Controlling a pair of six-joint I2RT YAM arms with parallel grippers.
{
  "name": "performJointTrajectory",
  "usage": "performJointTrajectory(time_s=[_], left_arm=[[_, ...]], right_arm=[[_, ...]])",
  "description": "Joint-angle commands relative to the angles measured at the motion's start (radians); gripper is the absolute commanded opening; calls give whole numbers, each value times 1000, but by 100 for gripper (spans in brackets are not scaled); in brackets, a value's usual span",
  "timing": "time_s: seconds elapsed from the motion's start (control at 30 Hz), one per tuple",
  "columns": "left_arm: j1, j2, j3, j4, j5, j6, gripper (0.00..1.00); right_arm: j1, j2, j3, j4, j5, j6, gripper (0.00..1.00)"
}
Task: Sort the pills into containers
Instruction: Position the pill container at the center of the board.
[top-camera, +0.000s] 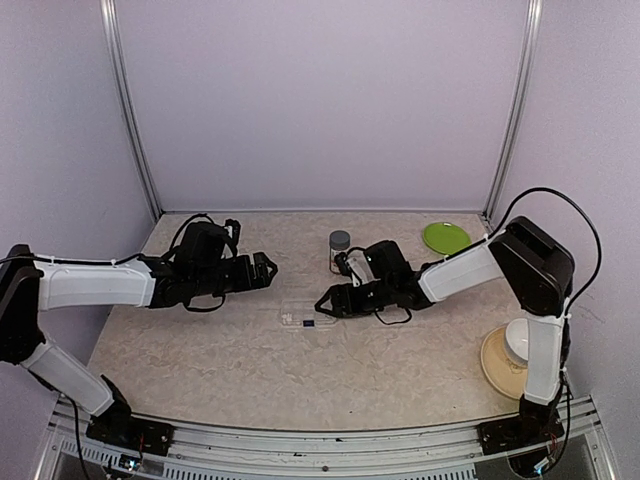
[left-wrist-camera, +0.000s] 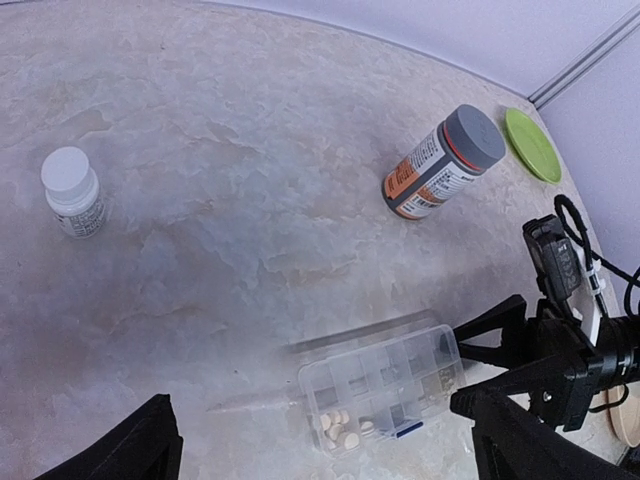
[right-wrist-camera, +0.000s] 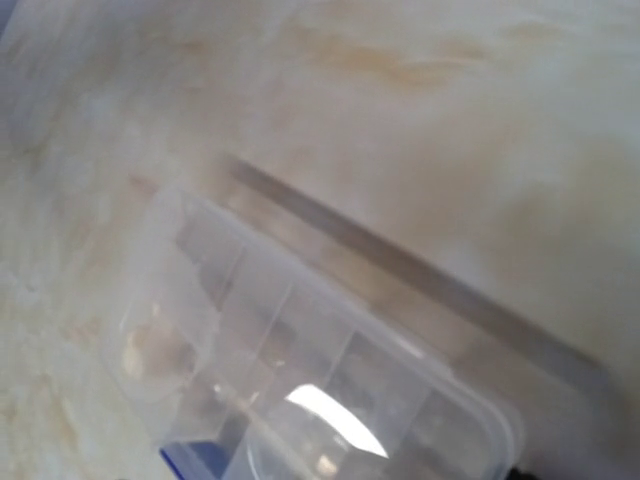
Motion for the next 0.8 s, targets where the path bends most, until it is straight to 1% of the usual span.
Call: performJointTrajectory(time_s=[0.0, 0.23, 0.4, 0.47, 0.53, 0.6, 0.77], left_arm=[[18, -54, -29, -17, -24, 14, 99], [29, -78, -52, -18, -24, 11, 99], [44, -88, -57, -24, -18, 17, 99], [52, -96, -58, -29, -14, 24, 99], [65, -105, -53, -35, -10, 32, 99], [76, -115, -49, -45, -8, 42, 99], [110, -153, -40, -56, 0, 80, 99]], right_arm=[[60, 68, 87, -29, 9, 29, 78], [123, 160, 232, -83, 17, 36, 79], [121, 143, 246, -119, 46, 10, 81], [119, 116, 235, -138, 59, -10, 84], [110, 62, 196, -149, 73, -34, 91], [95, -5, 141, -156, 94, -66, 99], [35, -225, -26, -173, 196, -184, 100]])
